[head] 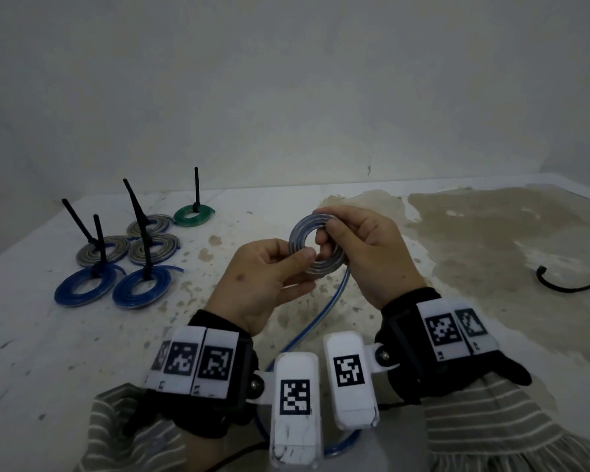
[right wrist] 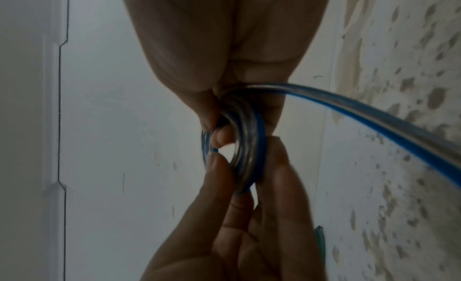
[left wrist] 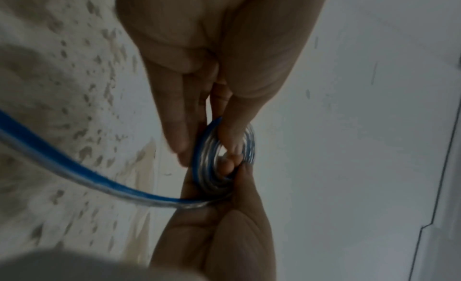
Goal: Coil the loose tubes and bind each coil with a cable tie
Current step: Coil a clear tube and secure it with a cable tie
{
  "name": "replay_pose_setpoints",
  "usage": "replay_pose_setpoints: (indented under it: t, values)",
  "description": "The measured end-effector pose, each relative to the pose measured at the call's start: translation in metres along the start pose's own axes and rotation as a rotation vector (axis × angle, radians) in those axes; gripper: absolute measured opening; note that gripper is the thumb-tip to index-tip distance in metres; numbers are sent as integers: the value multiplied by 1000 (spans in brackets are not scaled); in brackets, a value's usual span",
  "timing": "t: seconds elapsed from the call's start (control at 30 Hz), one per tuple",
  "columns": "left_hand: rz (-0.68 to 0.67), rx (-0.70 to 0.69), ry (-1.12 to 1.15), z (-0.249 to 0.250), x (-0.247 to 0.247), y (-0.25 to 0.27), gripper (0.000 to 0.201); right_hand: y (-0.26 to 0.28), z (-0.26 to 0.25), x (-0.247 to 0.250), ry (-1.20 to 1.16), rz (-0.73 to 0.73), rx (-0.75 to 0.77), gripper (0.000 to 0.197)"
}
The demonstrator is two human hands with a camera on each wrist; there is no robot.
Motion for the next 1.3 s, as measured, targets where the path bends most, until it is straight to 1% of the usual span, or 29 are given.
replay_pose_setpoints:
  t: [0.1,0.13,0.2,0.23,0.3,0.4,0.5,0.6,0.67,0.73,0.77,0.83,0.9,0.93,1.0,1.07,1.13,1.17,1.23,1.3]
  values:
    - [-66,56,-205,-5,-4,4,13,2,1,3,35,-9,-51,25]
    - [-70,46,-272,-5,-4,5,12,2,2,3,54,-22,-71,25]
    - [-44,-33,-367,1,-2,5,12,3,3,1,129,-63,-90,25]
    - [-20,-77,-377,5,1,5,14,4,3,-1,173,-91,-90,25]
    - [17,-112,-365,11,8,3,17,5,2,-4,253,-137,-70,24]
    - [-11,-105,-420,13,10,3,10,6,0,-7,364,-160,-15,20]
    - [-30,-147,-491,14,9,3,11,6,0,-7,384,-150,10,17]
    - [6,-183,-429,17,12,2,6,5,-2,-5,281,-95,17,12]
    - [73,-188,-312,18,17,1,5,4,-3,-4,166,-61,16,13]
    - [143,-181,-165,17,22,0,8,4,-1,-5,33,-48,-17,17]
    - [156,-170,-95,17,23,-1,9,3,0,-7,-13,-48,-35,20]
    - [113,-123,3,14,18,0,7,3,2,-8,-72,-40,-51,23]
    - [14,-60,22,9,7,2,3,1,-1,-4,-88,-10,-35,25]
    - [-35,-30,1,6,2,3,1,1,-2,-2,-78,7,-21,26]
    - [-106,18,-92,0,-4,4,8,0,-2,2,-30,21,-5,27]
    - [-117,23,-210,-3,-4,5,12,0,-1,3,45,6,-7,26]
    - [-90,-58,-320,3,0,4,16,1,-1,1,123,-39,-9,24]
    - [-73,-118,-330,8,2,4,21,2,-3,-1,160,-75,-7,23]
    - [-23,-222,-264,19,9,3,30,4,-3,-8,221,-160,-9,22]
    - [1,-284,-283,27,15,4,27,7,-1,-14,254,-220,-24,19]
Point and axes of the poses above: each hand's wrist, its own y-axis away from the middle knuckle, its own x-axis out of the back of the hand, z = x × y, the point moved 6 cm from there along -y, towards the middle knuckle, and after that the axes turned 2 degrees about y, right-handed, at the moved point
